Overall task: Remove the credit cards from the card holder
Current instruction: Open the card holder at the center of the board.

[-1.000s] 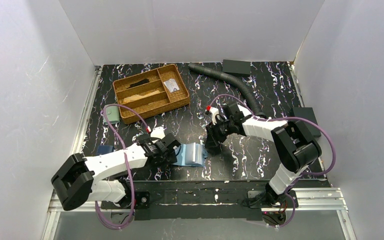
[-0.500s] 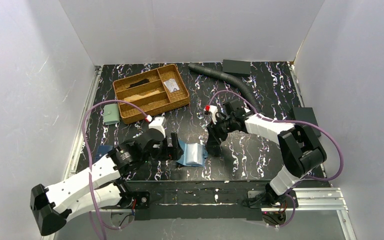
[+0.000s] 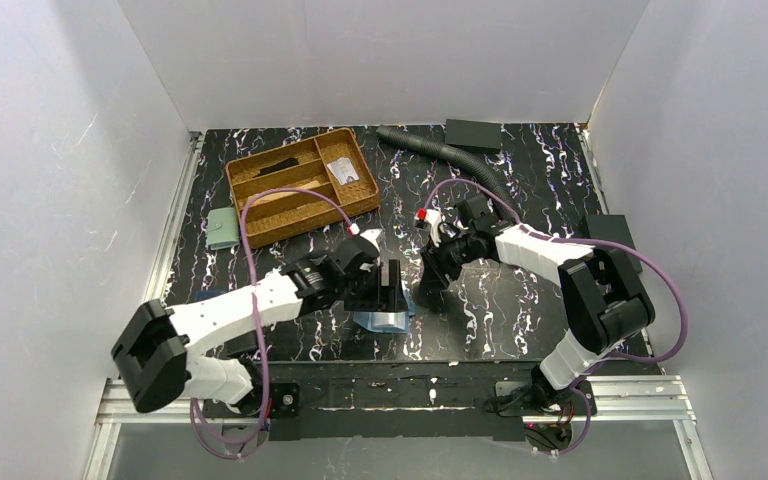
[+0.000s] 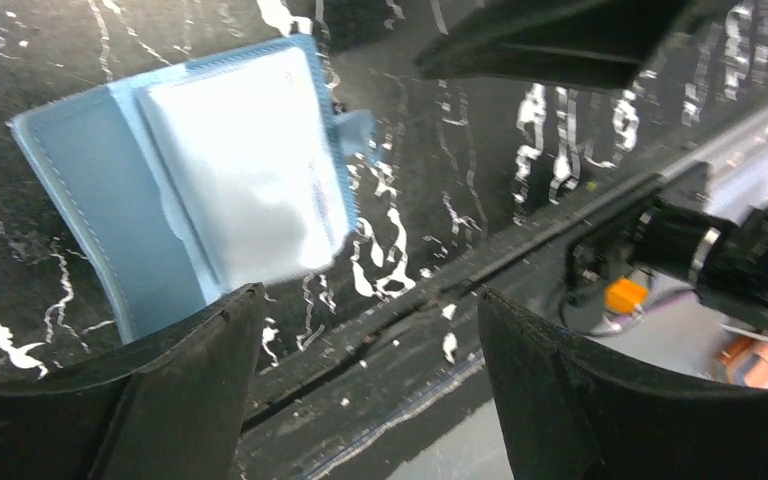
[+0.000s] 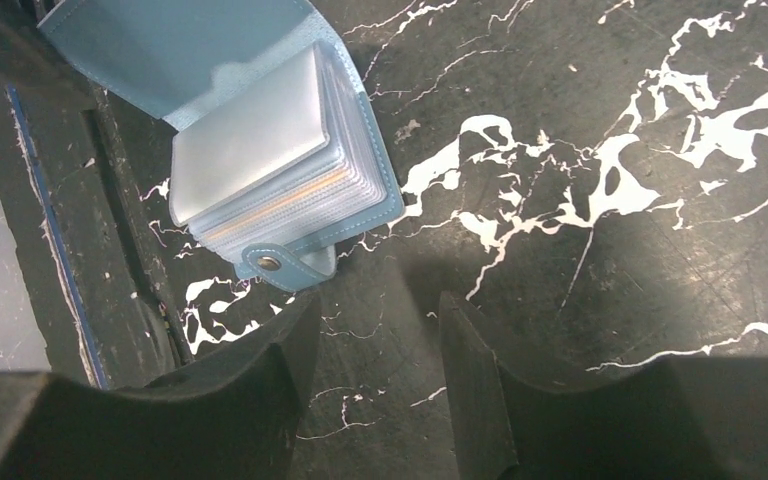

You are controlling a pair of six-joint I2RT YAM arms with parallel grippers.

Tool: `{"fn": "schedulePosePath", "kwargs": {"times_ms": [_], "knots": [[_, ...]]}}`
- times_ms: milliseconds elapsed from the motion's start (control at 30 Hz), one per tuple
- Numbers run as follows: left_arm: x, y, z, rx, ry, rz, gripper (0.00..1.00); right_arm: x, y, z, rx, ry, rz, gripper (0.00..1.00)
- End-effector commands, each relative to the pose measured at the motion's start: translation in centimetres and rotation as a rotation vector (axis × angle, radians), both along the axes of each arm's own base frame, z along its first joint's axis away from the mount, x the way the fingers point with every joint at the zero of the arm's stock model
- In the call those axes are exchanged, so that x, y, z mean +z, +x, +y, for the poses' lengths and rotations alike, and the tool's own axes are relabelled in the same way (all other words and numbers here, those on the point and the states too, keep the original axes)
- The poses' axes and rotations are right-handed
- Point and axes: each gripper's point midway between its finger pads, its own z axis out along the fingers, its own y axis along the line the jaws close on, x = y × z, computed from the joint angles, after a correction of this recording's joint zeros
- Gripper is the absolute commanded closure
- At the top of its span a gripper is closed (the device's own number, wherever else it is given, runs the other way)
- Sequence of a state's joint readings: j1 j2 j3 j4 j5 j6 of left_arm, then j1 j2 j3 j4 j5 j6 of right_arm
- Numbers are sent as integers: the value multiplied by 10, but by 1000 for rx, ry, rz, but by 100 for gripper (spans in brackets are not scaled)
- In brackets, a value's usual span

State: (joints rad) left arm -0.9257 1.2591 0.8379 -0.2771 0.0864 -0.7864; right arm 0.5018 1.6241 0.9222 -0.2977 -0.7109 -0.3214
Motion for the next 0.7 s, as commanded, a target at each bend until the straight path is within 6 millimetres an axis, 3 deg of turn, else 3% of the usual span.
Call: {"fn": "schedulePosePath", "kwargs": {"times_ms": [0,200,433,667], "knots": [[-12,21,14,97,179,-33,25,19,12,4,3,38,-46,45],[-47,31,31,150,388,-4,24,17,13,2,-4,33,-36,45],[-67,27,25,133,405,42,25,16,13,2,-4,31,-32,45],[-74,23,31,142,409,52,42,15,12,2,-2,30,-29,45]]}}
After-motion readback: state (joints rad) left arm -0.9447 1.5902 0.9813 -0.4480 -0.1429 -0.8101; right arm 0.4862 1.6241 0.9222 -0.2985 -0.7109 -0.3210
